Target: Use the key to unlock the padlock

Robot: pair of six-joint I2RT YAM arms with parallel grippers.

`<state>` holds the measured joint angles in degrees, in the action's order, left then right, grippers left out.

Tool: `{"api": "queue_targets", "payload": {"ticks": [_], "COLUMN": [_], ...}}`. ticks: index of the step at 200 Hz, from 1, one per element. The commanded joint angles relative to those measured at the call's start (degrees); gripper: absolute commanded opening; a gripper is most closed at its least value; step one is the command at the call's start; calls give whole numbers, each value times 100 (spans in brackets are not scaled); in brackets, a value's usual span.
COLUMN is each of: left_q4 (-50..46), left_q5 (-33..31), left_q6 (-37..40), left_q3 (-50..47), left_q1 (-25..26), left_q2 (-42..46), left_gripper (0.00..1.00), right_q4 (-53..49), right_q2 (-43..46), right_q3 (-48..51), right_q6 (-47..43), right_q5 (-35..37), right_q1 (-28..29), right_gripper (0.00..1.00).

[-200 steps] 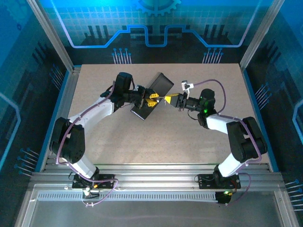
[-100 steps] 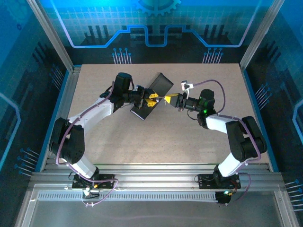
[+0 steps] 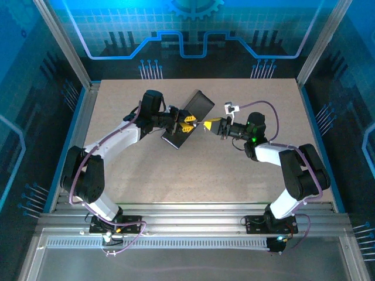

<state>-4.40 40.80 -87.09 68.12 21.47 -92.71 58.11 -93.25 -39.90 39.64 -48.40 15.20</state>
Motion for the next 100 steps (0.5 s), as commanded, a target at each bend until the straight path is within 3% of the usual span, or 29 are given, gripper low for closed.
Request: {"api": "queue_targets", "payload": {"ticks": [1,100], "left_q4": [-61,-52], "left_q5": [9,-11], "left_q6": [45,51], "left_q3": [-105,-114], "left_q1": [-100,-103], "left_q2": [218,251], "left_gripper": [0,0], "right_q4": [271,257], "right_q2": [-61,-193], "right_q3": [60,-127], "right_q6": [-77,-110], "right_q5": [26,-13], "right_q1": [-81,98], "right_gripper": [0,0]}}
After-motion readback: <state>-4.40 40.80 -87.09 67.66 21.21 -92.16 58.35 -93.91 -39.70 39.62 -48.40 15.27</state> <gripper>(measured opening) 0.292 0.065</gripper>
